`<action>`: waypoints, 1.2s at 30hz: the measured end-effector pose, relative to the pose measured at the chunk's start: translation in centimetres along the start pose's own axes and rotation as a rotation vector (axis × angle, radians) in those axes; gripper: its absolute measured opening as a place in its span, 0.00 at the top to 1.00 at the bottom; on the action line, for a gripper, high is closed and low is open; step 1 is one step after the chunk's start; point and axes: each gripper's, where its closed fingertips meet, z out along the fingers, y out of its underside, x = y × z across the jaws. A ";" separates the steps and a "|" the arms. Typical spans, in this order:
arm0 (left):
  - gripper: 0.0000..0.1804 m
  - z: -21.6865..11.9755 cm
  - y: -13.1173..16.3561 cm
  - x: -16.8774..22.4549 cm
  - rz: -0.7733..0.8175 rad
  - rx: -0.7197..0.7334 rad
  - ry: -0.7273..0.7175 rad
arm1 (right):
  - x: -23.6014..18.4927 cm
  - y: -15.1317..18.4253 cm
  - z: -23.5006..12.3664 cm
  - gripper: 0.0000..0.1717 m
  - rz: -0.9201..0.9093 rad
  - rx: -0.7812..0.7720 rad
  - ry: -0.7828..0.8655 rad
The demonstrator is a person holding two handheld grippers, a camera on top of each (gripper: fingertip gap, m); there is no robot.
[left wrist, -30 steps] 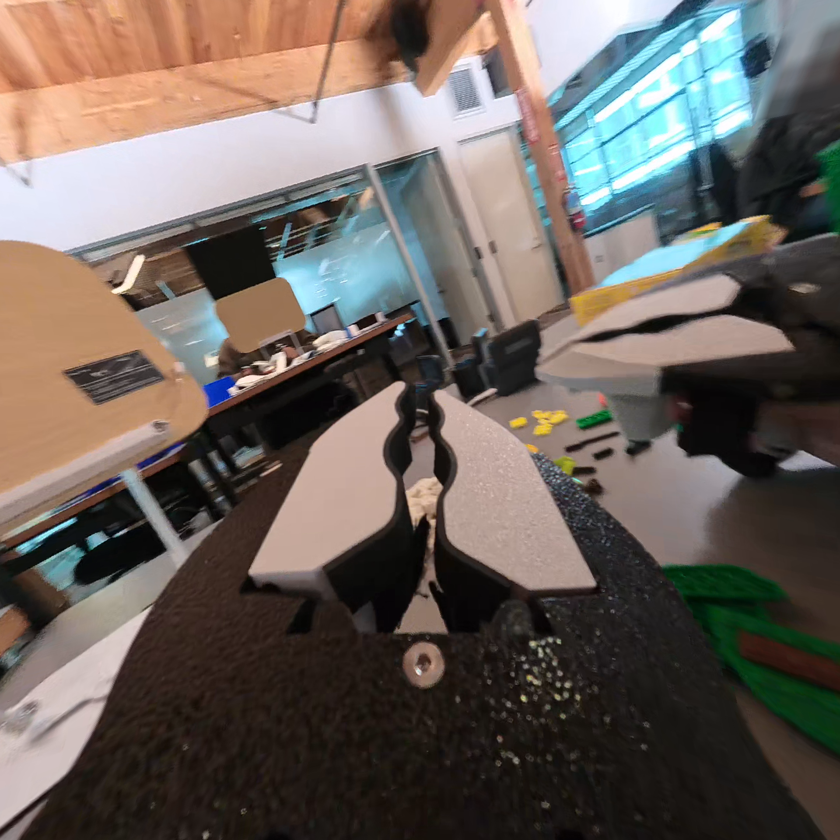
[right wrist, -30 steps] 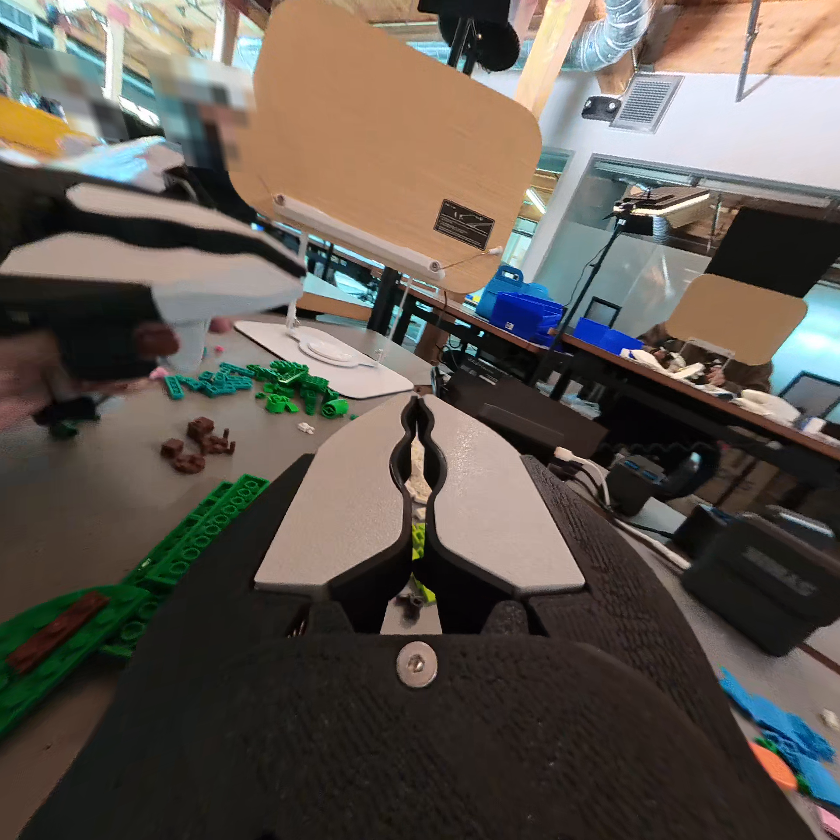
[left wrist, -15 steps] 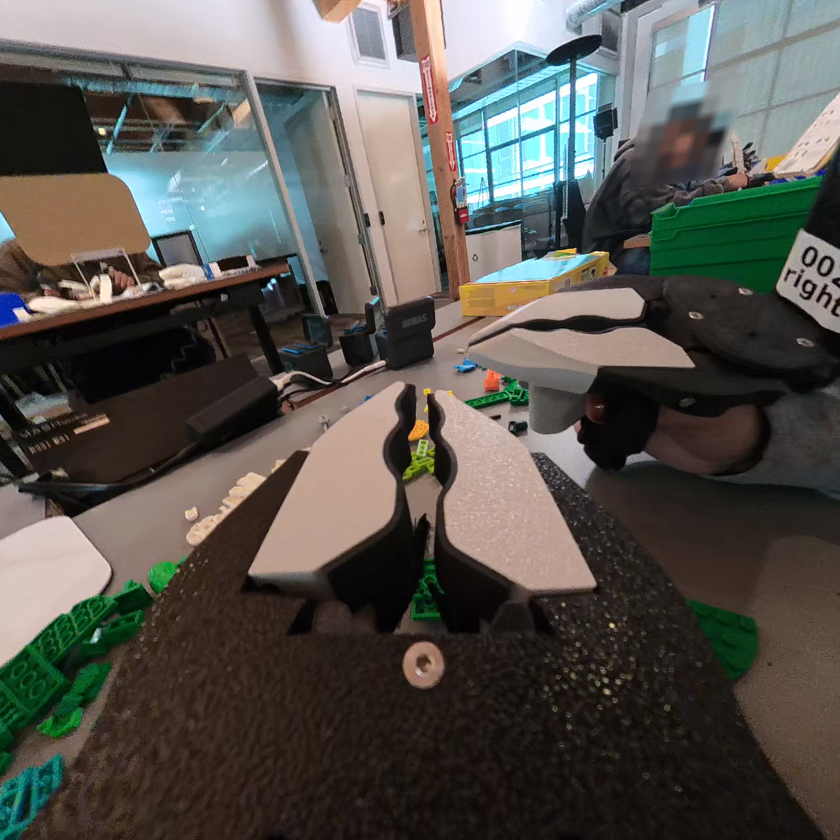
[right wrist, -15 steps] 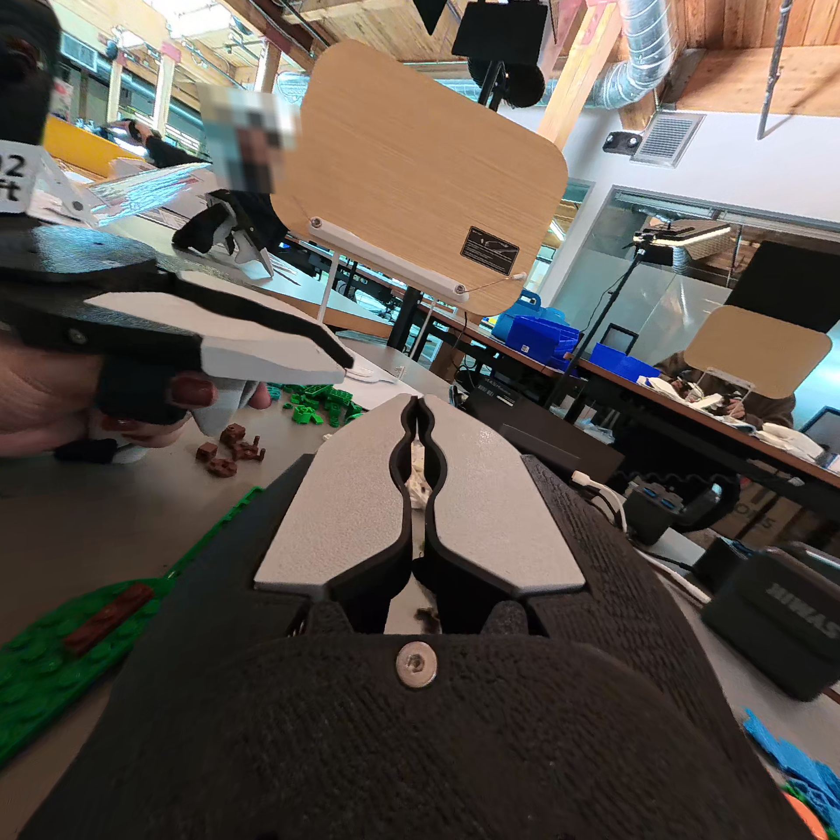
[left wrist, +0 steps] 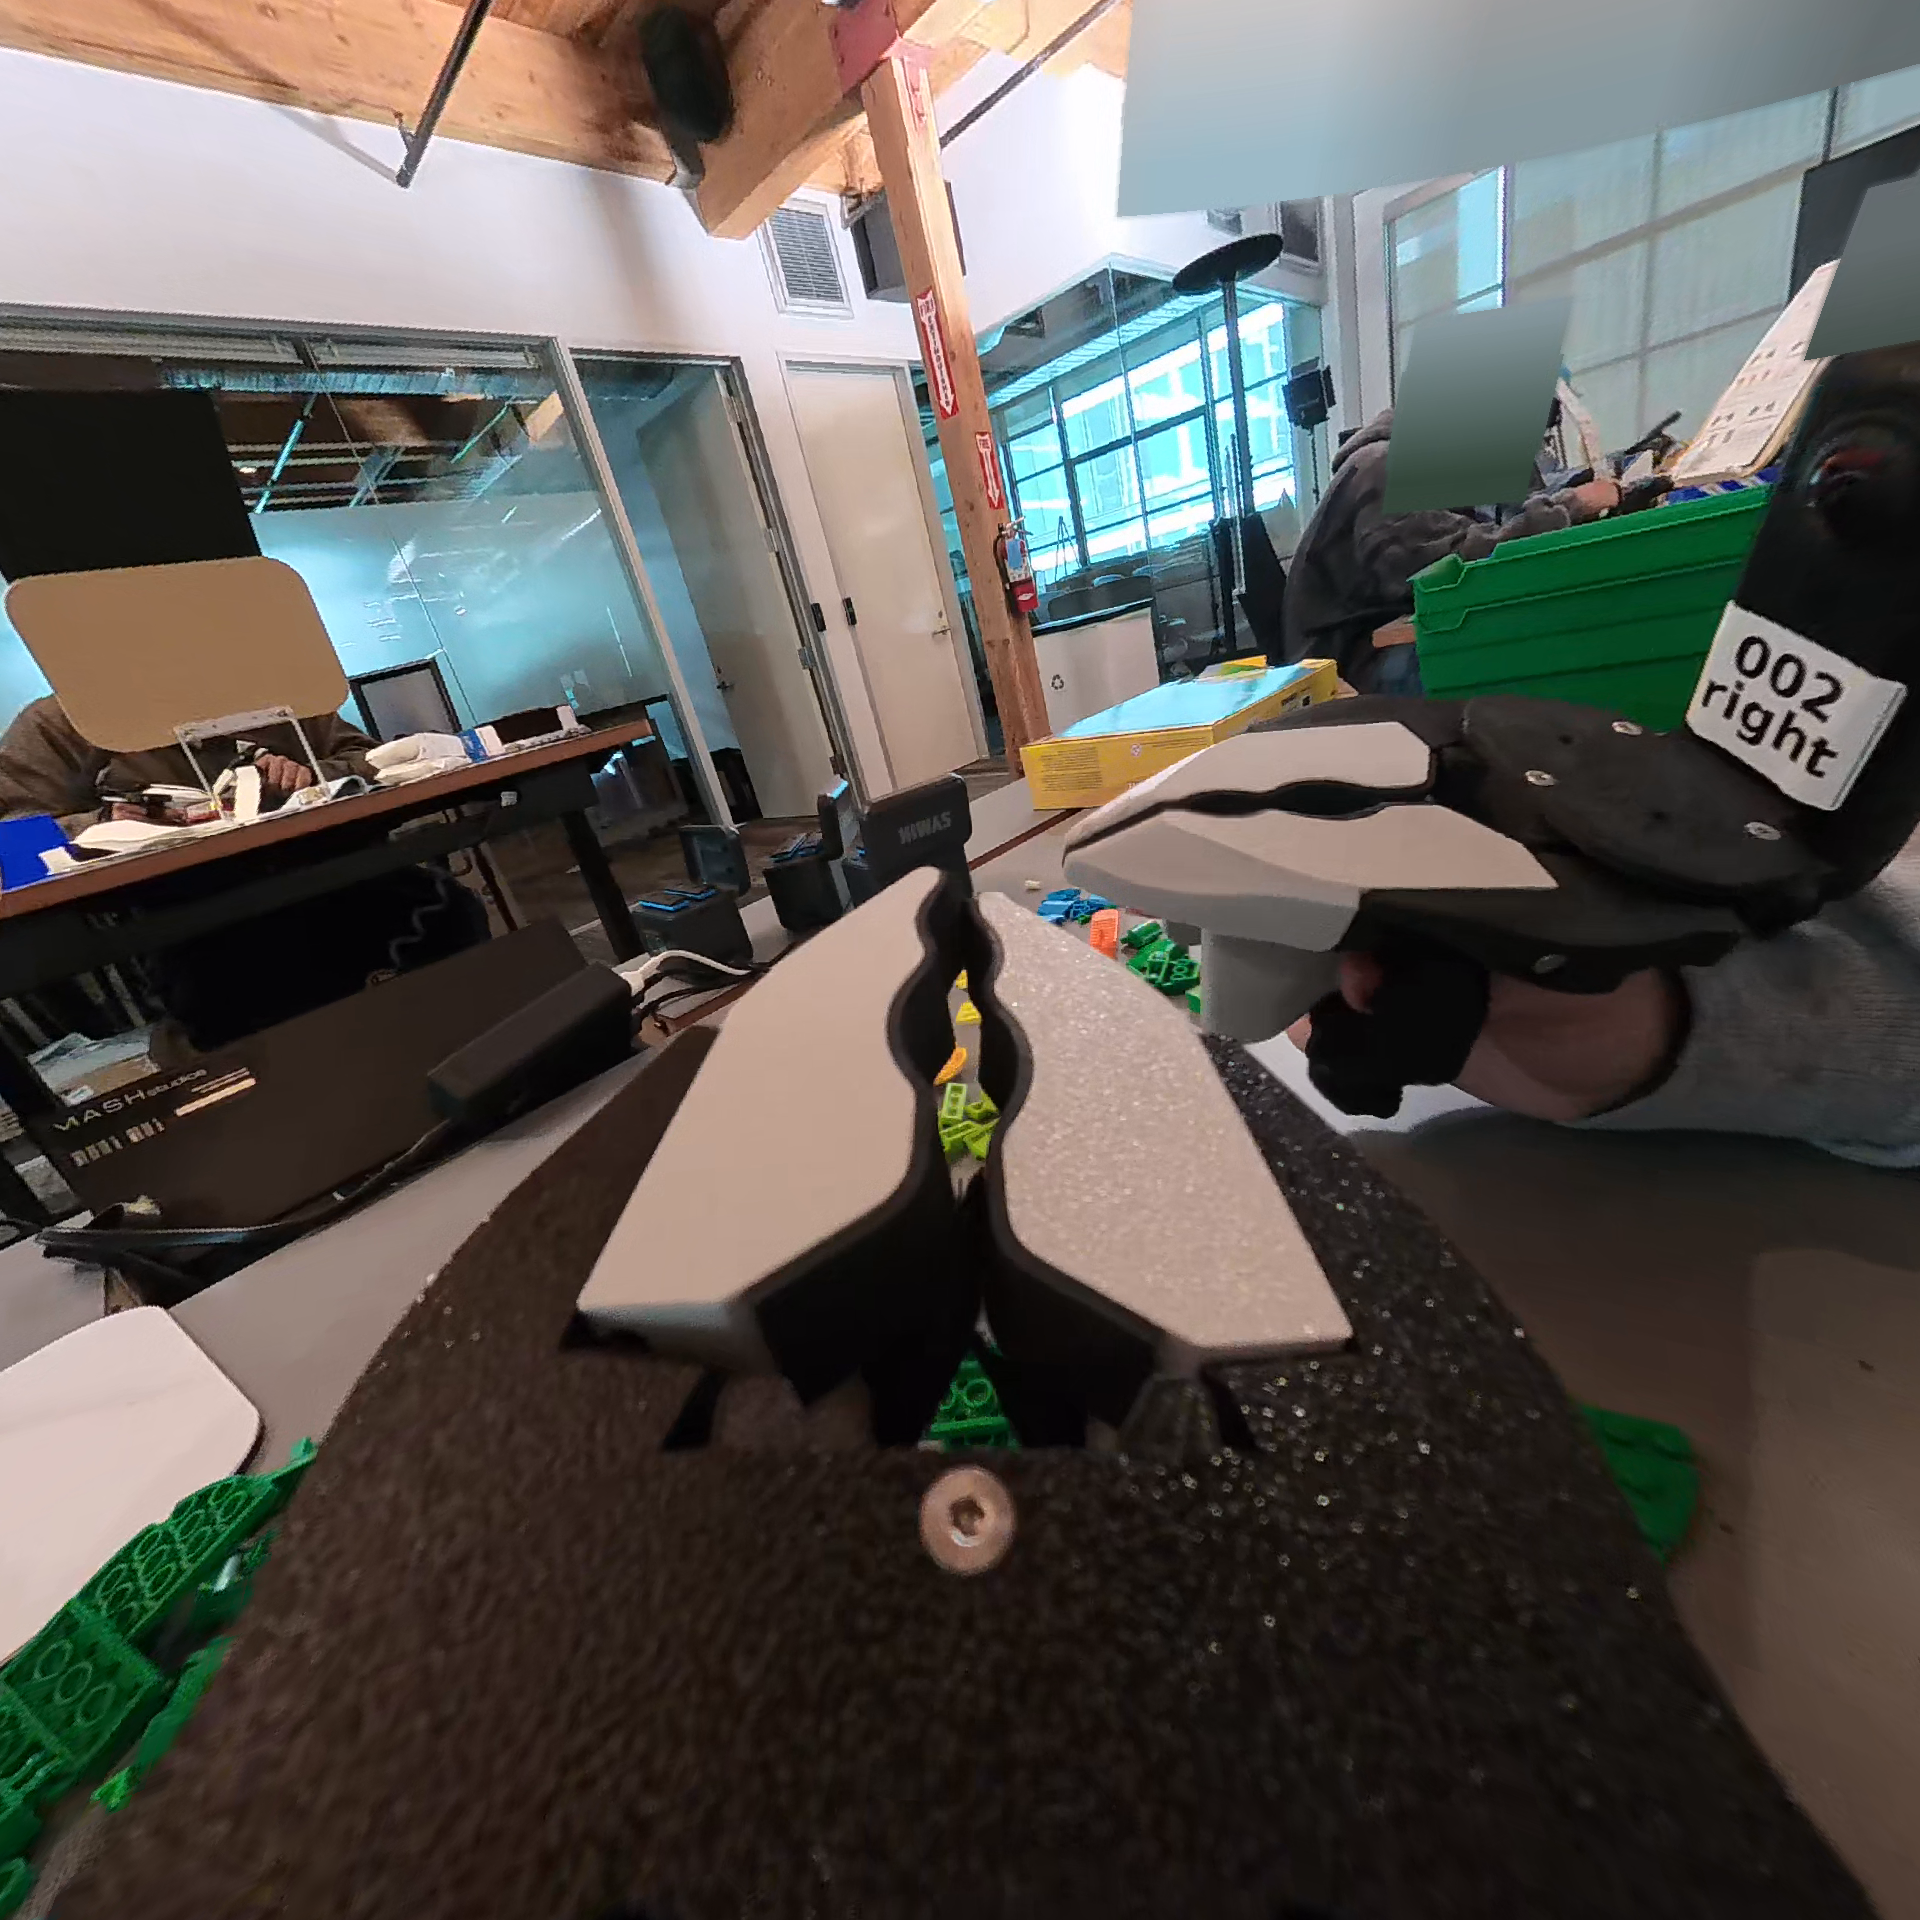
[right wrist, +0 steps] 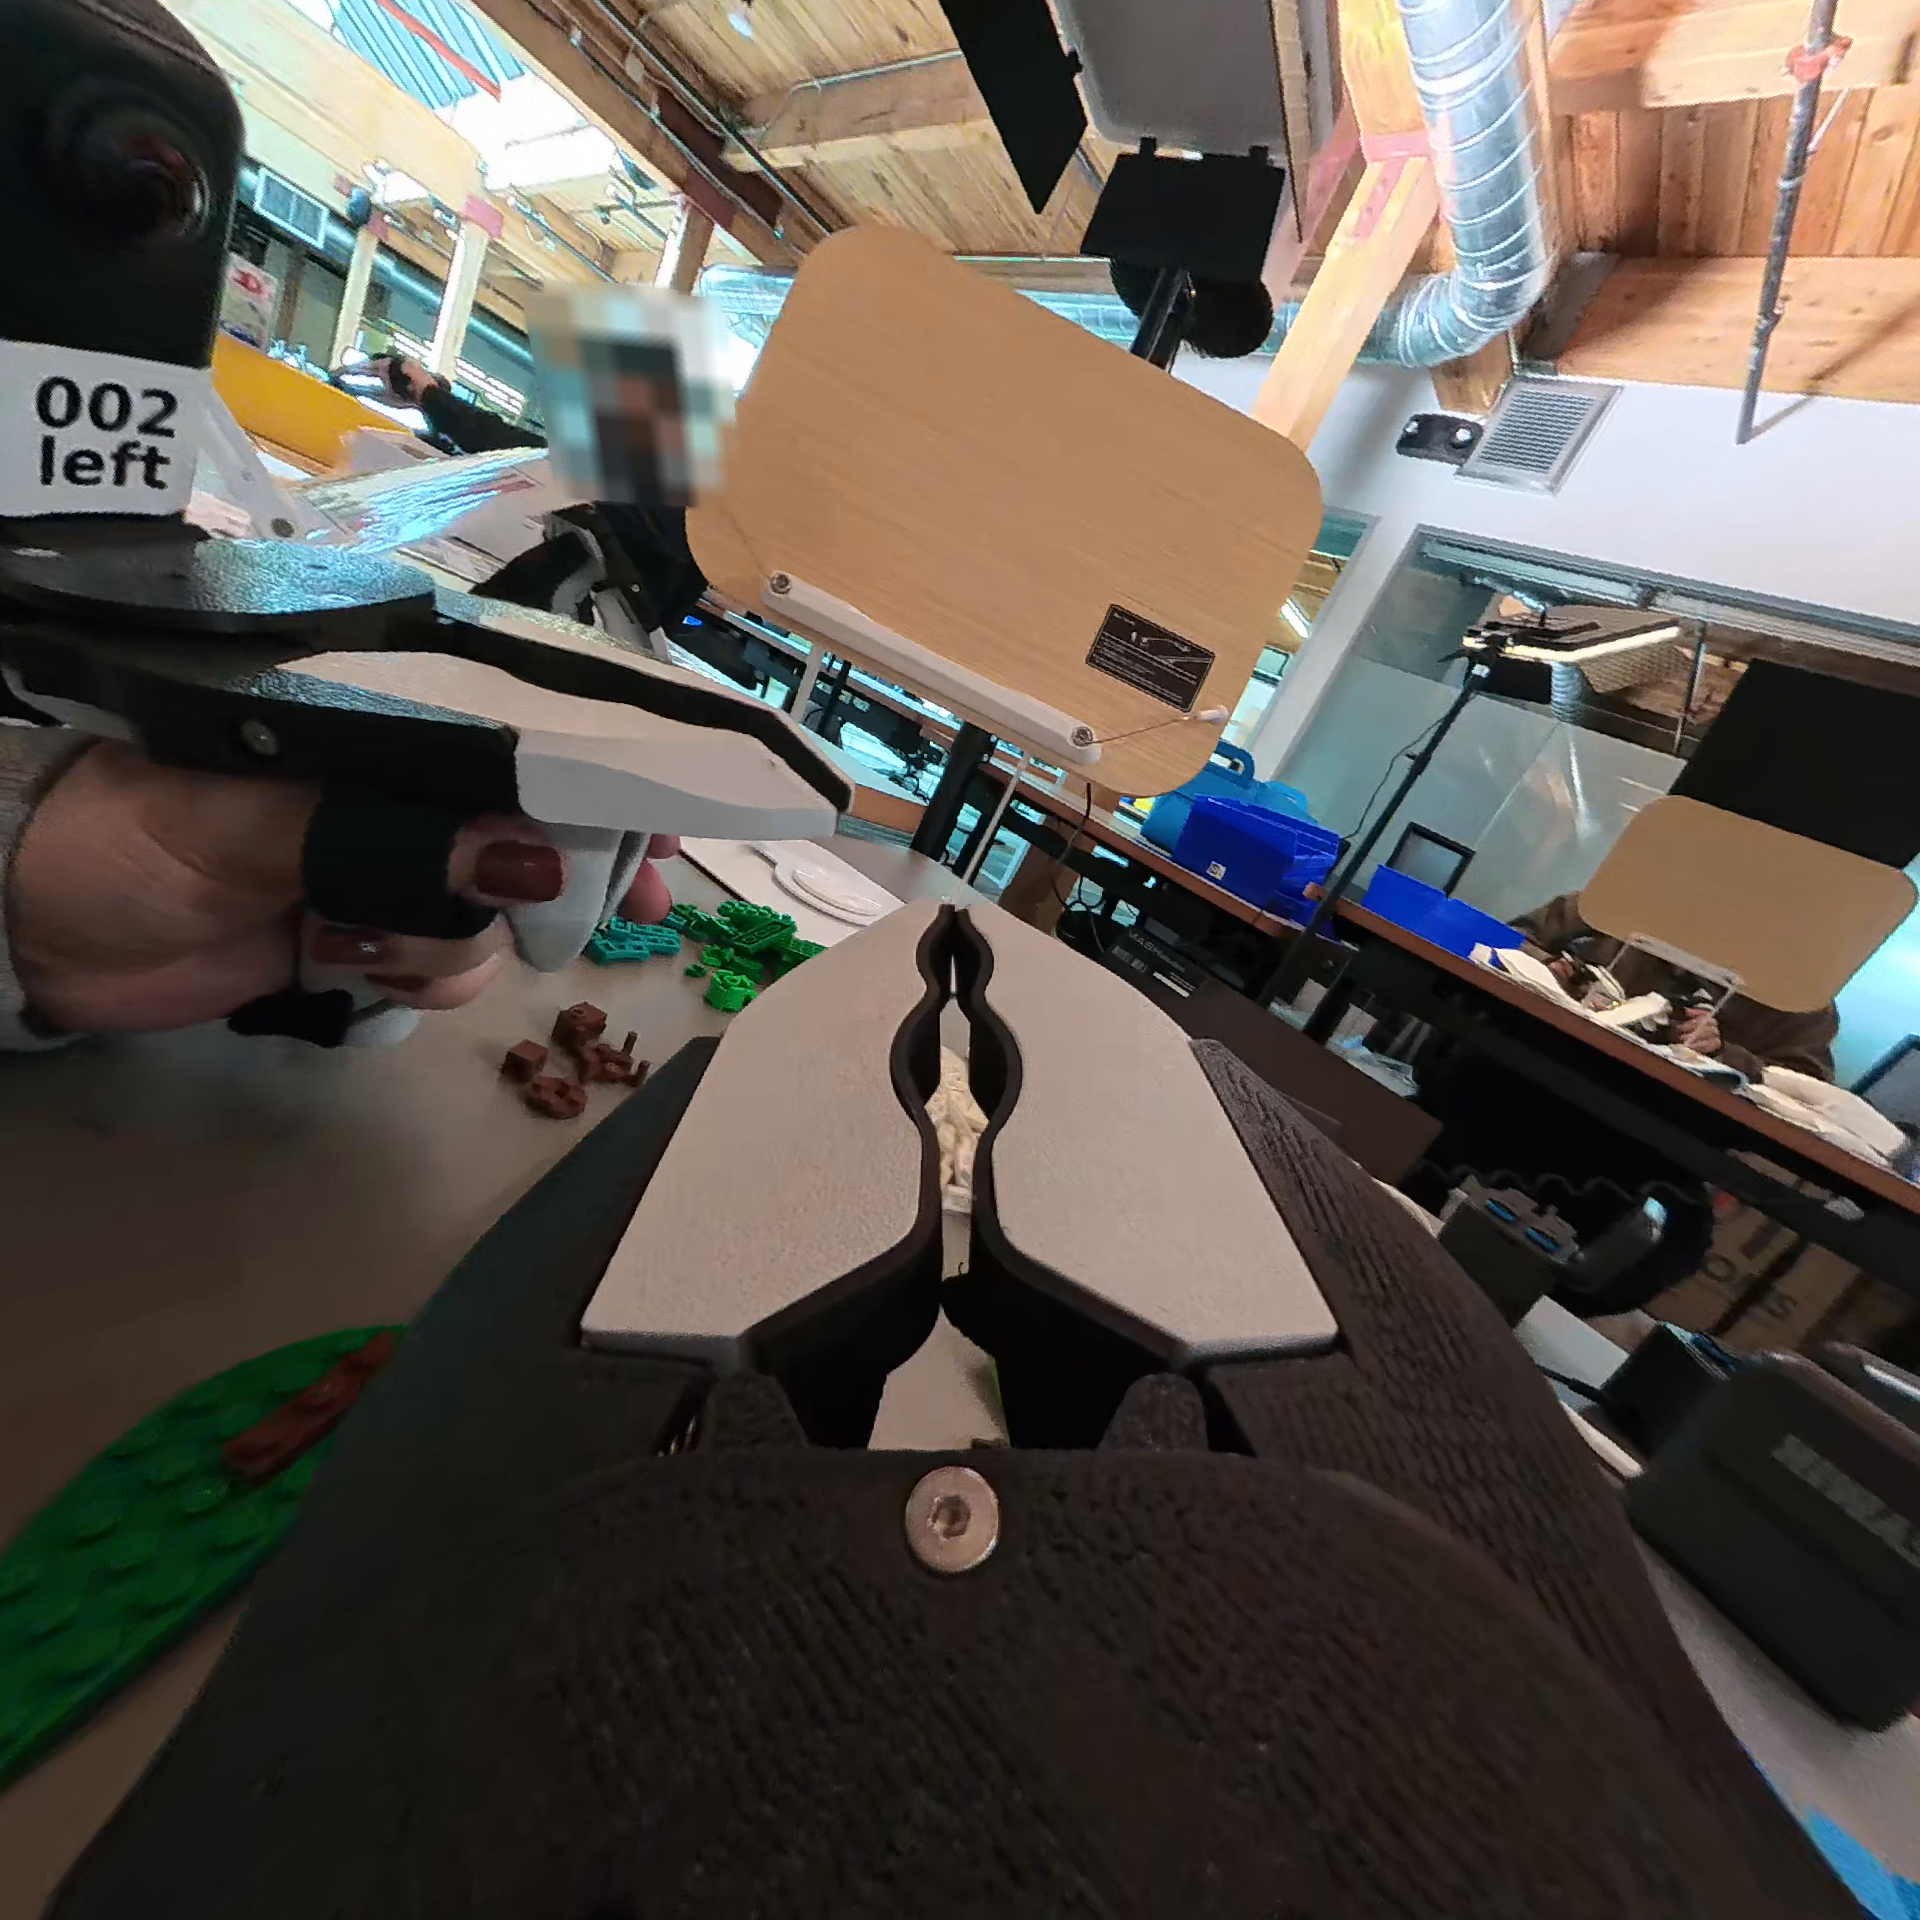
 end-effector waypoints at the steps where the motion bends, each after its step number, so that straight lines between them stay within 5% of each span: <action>1: 1.00 0.0 0.0 0.1 -0.001 0.002 0.006 | -0.2 0.0 0.0 1.00 -0.008 -0.001 -0.006; 21: 0.98 0.5 0.9 2.4 0.176 -0.035 0.050 | -1.4 0.0 0.1 1.00 -0.097 -0.010 -0.049; 24: 0.98 -0.3 -0.6 -0.5 0.175 0.017 -0.141 | -1.2 0.1 0.1 1.00 -0.088 -0.013 -0.038; 30: 0.98 -2.3 -1.4 -5.2 -0.086 0.106 -0.314 | -0.4 0.3 0.2 1.00 -0.071 -0.024 0.000; 36: 0.98 -2.1 -0.7 -5.4 -0.119 0.089 -0.315 | -0.6 0.5 0.2 1.00 -0.093 -0.029 -0.002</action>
